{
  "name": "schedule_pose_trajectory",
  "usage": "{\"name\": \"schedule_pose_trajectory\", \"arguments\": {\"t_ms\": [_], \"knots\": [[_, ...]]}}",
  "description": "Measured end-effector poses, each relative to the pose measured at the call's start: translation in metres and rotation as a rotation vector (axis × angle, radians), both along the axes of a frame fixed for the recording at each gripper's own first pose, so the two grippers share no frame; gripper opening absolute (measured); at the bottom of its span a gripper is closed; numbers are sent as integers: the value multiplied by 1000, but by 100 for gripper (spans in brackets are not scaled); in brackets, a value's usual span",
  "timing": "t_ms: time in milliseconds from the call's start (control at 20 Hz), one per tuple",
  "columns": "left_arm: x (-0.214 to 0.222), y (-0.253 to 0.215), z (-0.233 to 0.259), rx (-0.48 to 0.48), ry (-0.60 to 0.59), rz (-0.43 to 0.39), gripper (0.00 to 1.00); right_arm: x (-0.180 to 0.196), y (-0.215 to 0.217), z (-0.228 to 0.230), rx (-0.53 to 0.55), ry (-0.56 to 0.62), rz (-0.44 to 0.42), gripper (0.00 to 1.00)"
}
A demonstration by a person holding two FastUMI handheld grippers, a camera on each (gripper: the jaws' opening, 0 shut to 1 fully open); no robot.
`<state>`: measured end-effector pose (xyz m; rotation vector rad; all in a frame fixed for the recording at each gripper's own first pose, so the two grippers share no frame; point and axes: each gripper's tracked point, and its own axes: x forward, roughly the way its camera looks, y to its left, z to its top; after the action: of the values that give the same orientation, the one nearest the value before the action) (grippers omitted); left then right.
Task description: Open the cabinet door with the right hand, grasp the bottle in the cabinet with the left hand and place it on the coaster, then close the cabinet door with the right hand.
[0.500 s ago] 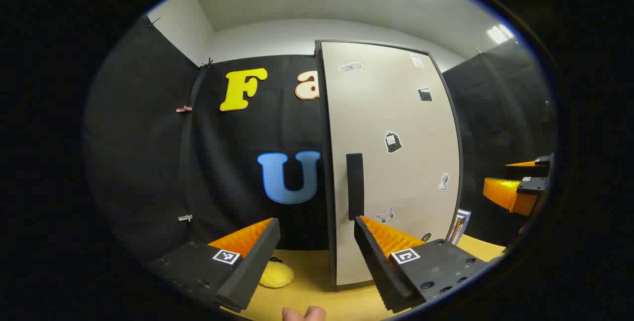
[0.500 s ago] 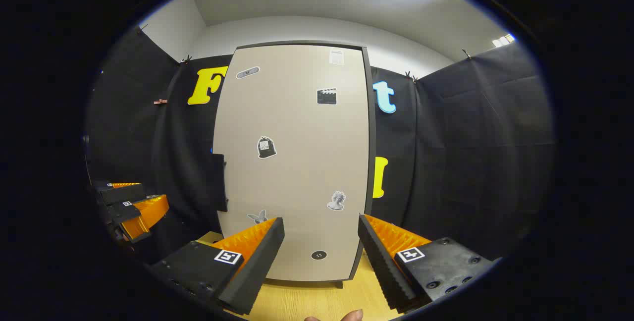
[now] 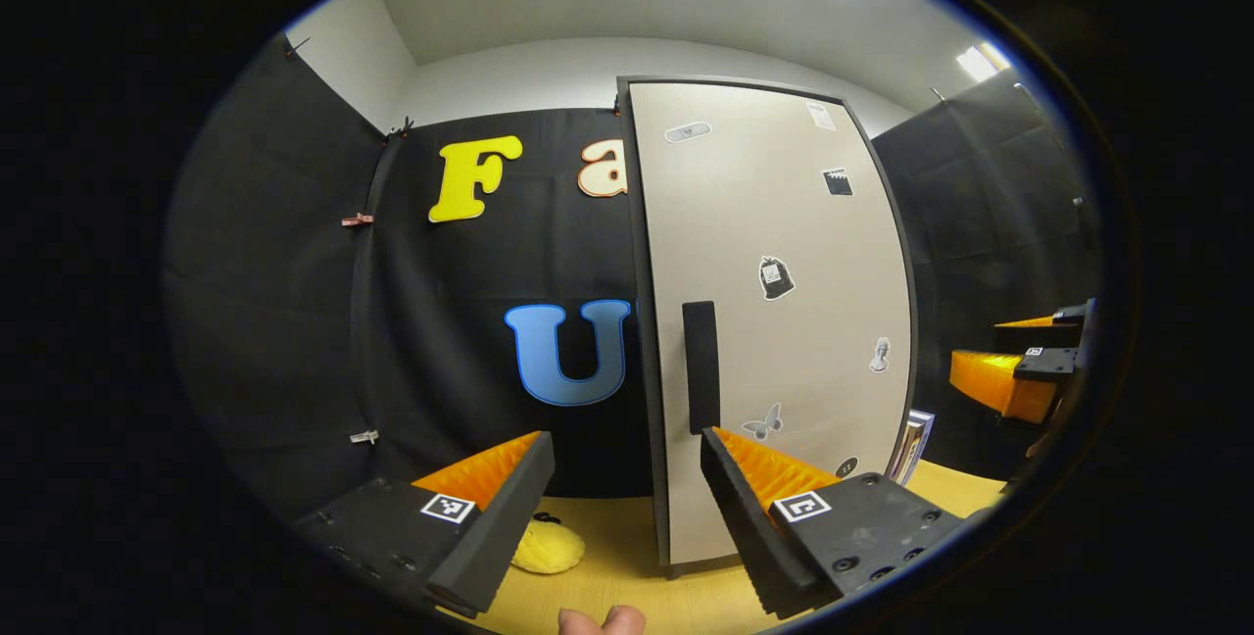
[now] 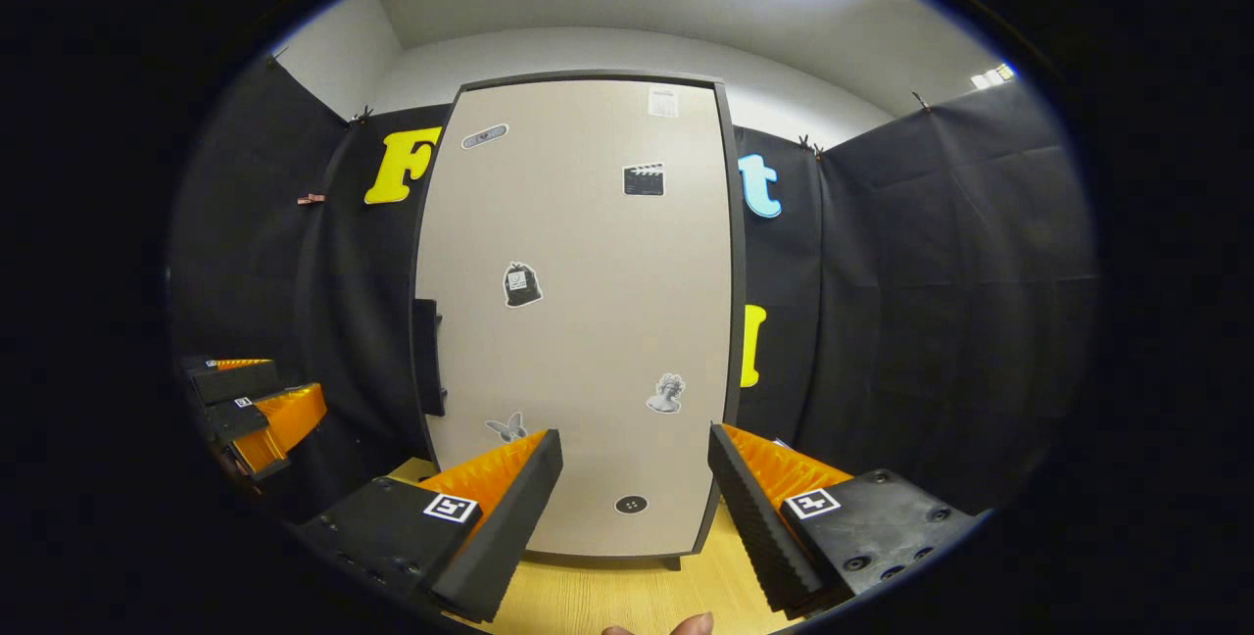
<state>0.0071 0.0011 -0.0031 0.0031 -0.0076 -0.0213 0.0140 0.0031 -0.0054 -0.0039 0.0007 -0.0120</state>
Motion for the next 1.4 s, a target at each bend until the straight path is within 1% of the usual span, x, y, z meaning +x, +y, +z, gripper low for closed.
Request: {"name": "schedule_pose_trajectory", "arguments": {"t_ms": [400, 700, 850, 1050, 1250, 1400], "knots": [[2, 11, -5, 6, 10, 13, 95, 6, 5, 1, -3, -22, -4, 97], [-6, 20, -9, 22, 13, 9, 95, 10, 21, -2, 4, -9, 21, 98], [-11, 28, -13, 10, 20, 11, 94, 16, 39, 2, 34, -9, 47, 97], [-17, 37, -14, 11, 19, 7, 94, 31, 80, 11, 53, -19, 109, 97], [-25, 49, -17, -1, 23, 14, 94, 55, 125, 21, 67, -26, 161, 97], [-32, 59, -21, -1, 26, 23, 94, 74, 151, 23, 76, -30, 176, 97]]}}
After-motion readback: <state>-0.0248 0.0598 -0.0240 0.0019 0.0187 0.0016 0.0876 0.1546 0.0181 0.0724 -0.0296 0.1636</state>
